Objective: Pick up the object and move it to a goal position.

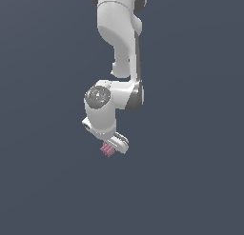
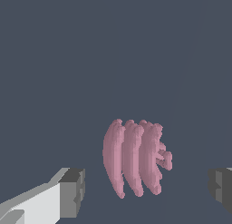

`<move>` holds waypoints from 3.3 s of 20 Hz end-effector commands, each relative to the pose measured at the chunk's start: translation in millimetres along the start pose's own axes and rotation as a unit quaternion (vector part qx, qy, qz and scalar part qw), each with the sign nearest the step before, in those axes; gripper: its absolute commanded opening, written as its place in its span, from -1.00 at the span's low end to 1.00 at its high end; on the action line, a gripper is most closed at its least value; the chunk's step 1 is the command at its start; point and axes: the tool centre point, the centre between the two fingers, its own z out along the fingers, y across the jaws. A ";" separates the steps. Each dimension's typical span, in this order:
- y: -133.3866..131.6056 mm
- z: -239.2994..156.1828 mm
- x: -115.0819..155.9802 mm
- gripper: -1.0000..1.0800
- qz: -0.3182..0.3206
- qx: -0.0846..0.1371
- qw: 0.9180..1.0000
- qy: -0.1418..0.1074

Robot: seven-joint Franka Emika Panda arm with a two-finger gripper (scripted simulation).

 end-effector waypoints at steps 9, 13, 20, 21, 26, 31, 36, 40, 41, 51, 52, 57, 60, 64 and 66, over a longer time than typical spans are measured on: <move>0.5 30.5 -0.3 0.92 0.002 0.000 1.000 0.000; 0.6 47.2 -0.5 0.92 0.002 0.000 1.000 0.000; -0.2 50.4 0.7 -1.00 0.002 0.000 1.000 0.000; -0.2 50.4 0.7 -1.00 0.002 0.000 1.000 0.000; -0.2 50.4 0.7 -1.00 0.002 0.000 1.000 0.000; -0.6 50.2 -0.2 -1.00 0.002 0.000 1.000 0.000; -5.2 47.5 -9.4 -1.00 0.002 0.000 1.000 0.000; -13.1 42.9 -24.9 -1.00 0.002 0.000 1.000 0.000; -15.7 41.4 -30.1 -1.00 0.002 0.000 1.000 0.000; -59.3 16.4 -114.2 -1.00 0.002 0.000 1.000 0.000; -64.6 13.5 -124.0 -1.00 0.002 0.000 1.000 0.000; -88.6 0.0 -168.2 -1.00 0.002 0.000 1.000 0.000; -101.5 -7.0 -190.5 -1.00 0.002 0.000 1.000 0.000; -114.2 -13.9 -211.9 -1.00 0.002 0.000 1.000 0.001; -118.4 -16.2 -218.7 -1.00 0.002 0.000 1.000 0.001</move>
